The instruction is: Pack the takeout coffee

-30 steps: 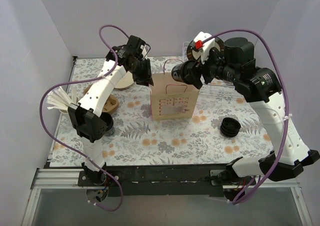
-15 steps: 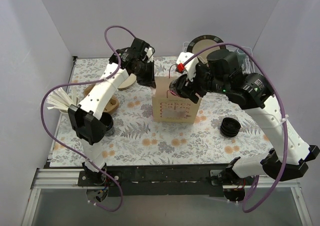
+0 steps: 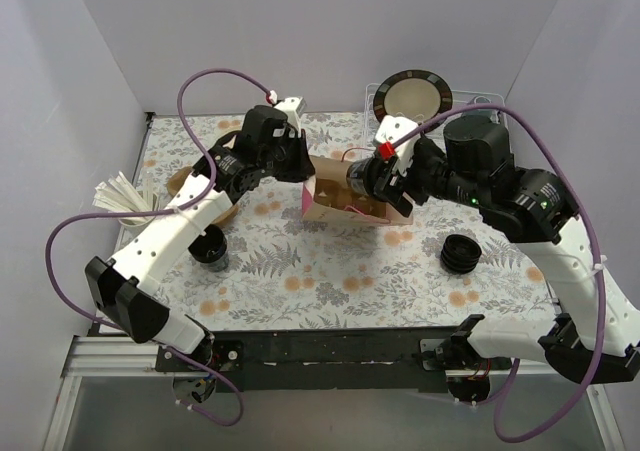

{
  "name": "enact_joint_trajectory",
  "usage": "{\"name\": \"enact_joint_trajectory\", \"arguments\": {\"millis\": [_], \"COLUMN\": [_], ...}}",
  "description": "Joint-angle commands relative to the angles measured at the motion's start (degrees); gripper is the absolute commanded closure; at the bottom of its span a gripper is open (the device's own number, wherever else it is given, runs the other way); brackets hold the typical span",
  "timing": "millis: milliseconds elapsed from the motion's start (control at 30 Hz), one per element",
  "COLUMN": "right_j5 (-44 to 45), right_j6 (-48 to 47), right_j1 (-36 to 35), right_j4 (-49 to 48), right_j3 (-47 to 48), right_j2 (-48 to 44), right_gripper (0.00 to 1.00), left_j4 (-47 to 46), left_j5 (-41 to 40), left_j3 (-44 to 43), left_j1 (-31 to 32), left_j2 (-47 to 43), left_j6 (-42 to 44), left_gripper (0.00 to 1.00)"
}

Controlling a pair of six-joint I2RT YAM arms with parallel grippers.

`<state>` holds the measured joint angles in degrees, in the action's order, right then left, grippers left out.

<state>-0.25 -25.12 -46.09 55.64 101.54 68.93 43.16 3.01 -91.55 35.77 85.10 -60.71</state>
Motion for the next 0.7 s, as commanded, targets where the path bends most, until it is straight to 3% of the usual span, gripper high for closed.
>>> {"name": "enact_joint_trajectory", "arguments": {"millis": [0, 233, 500, 667], "right_j5": [-4.14, 3.23, 9.82, 15.36], "right_j6": [-3.61, -6.43, -7.83, -9.77], "right_j1": [-0.67, -5.32, -11.03, -13.50], "right_j4": [-3.08, -0.09, 2.64, -1.73], "right_j3": [-3.09, -7.76, -11.62, -16.08], "right_j2": [-2.13, -2.04, -2.83, -2.83], "right_gripper": [0.56, 0.57, 0.58, 0.58], "left_j4": [-6.06, -15.11, -12.92, -13.36], "left_j5": [-0.47, 0.43, 0.16, 1.21], "left_j3": [4.34, 14.98, 15.17, 17.79], "left_j1": [0.88, 2.55, 3.08, 3.52], "left_j2": [-3.62, -10.29, -11.71, -14.69], "left_j6": [1.21, 2.79, 2.52, 1.73], "left_gripper": [1.00, 1.00, 1.00, 1.00]}}
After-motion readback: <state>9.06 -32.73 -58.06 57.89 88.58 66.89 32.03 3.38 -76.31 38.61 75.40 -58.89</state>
